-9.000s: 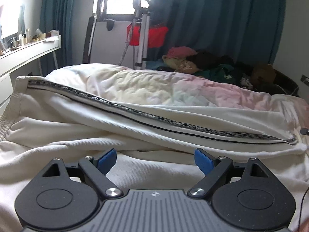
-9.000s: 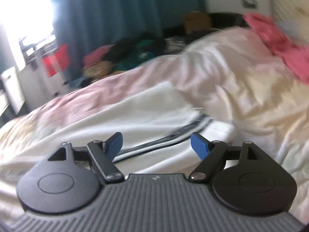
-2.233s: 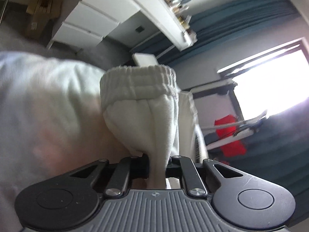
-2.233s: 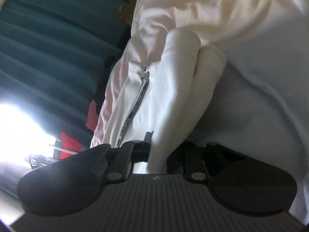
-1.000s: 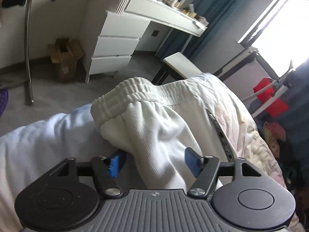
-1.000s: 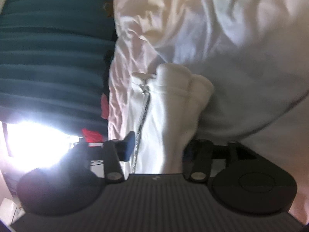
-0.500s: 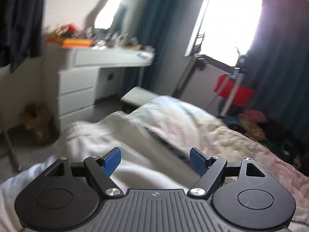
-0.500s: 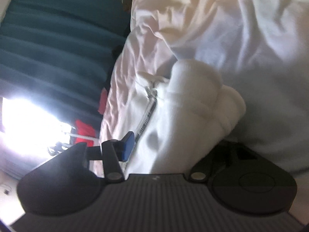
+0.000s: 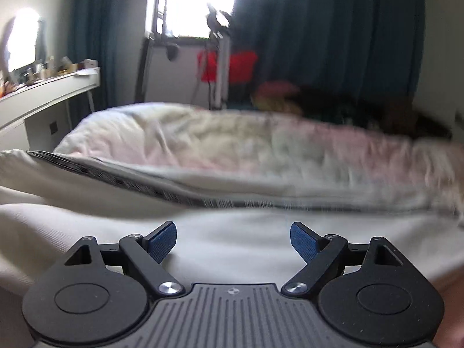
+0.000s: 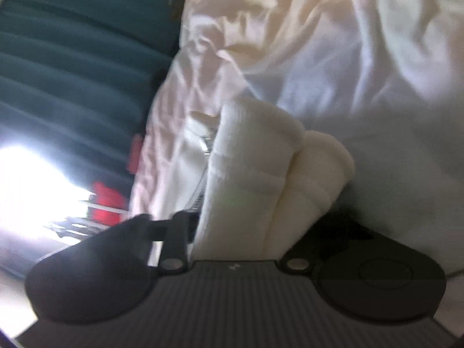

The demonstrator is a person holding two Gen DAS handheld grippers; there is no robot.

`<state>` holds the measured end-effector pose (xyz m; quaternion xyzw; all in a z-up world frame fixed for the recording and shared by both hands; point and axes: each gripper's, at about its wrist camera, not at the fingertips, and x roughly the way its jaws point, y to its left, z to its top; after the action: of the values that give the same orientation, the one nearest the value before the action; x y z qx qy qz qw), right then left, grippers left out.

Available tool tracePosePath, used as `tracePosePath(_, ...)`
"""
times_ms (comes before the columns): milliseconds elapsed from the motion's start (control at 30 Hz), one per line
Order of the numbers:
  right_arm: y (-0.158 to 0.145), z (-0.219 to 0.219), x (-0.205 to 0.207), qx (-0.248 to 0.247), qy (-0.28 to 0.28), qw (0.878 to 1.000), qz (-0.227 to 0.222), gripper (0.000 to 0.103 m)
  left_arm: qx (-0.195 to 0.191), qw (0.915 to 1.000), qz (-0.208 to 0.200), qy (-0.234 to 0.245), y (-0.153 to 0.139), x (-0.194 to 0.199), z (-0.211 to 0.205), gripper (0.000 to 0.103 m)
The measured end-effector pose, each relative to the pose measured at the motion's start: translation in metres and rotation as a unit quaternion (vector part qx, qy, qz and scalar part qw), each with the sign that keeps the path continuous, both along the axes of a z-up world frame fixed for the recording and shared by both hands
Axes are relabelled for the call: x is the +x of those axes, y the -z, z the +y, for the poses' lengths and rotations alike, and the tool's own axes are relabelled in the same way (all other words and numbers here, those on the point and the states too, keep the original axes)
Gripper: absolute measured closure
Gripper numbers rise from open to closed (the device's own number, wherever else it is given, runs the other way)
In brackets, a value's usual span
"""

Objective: Fold clothes
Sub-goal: 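Lift the cuffs with the right gripper and fold them over the garment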

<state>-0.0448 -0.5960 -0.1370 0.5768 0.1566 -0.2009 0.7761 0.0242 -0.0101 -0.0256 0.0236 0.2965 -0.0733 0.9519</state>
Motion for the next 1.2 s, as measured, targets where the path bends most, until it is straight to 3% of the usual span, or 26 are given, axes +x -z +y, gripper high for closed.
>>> tracePosePath(67, -0.008, 0.004, 0.003, -0.036, -0.002, 0.999, 0.021, 0.087, 0.027, 0.9991, 0.033, 0.003, 0.020, 0.006, -0.005, 0.015)
tracePosePath(133, -0.019, 0.011, 0.007, -0.085, -0.010, 0.995, 0.044, 0.087, 0.024, 0.9982, 0.055, 0.002, 0.033, 0.009, -0.004, 0.014)
tracePosePath(233, -0.032, 0.023, 0.009, -0.130, -0.004, 0.990, 0.055, 0.089, 0.017, 0.9985, 0.052, 0.000, 0.038, 0.008, 0.000, 0.014)
tracePosePath(333, -0.031, 0.025, 0.009, -0.127, 0.011, 0.990, 0.061, 0.089, 0.018, 0.9985, 0.051, 0.002, 0.038, 0.006, 0.000, 0.014)
tracePosePath(433, -0.037, 0.030, 0.011, -0.153, 0.010, 0.986, 0.071, 0.089, 0.021, 0.9985, 0.049, 0.004, 0.037, 0.006, -0.001, 0.014)
tracePosePath(633, -0.085, 0.069, 0.019, -0.270, 0.011, 0.959, 0.078, 0.089, 0.018, 0.9984, 0.052, 0.013, 0.026, 0.005, 0.002, 0.014)
tracePosePath(800, -0.132, 0.135, 0.027, -0.390, -0.003, 0.919, 0.062, 0.089, -0.008, 0.9985, 0.054, 0.007, 0.017, 0.005, 0.011, 0.014)
tracePosePath(867, -0.146, 0.171, 0.030, -0.441, -0.014, 0.896, 0.048, 0.089, -0.015, 0.9986, 0.051, 0.001, 0.011, 0.005, 0.015, 0.014)
tracePosePath(967, -0.155, 0.235, 0.037, -0.536, -0.047, 0.842, 0.023, 0.089, -0.022, 0.9990, 0.039, -0.006, 0.003, 0.004, 0.020, 0.014)
tracePosePath(1067, -0.149, 0.292, 0.041, -0.595, -0.096, 0.798, -0.006, 0.089, -0.024, 0.9996, 0.013, -0.008, -0.010, -0.001, 0.027, 0.014)
tracePosePath(1133, -0.136, 0.329, 0.044, -0.625, -0.142, 0.767, -0.017, 0.089, -0.027, 0.9995, -0.007, -0.012, -0.020, -0.006, 0.034, 0.013)
tracePosePath(1200, -0.114, 0.363, 0.049, -0.654, -0.200, 0.729, -0.018, 0.089, -0.040, 0.9989, -0.016, -0.018, -0.028, -0.007, 0.041, 0.013)
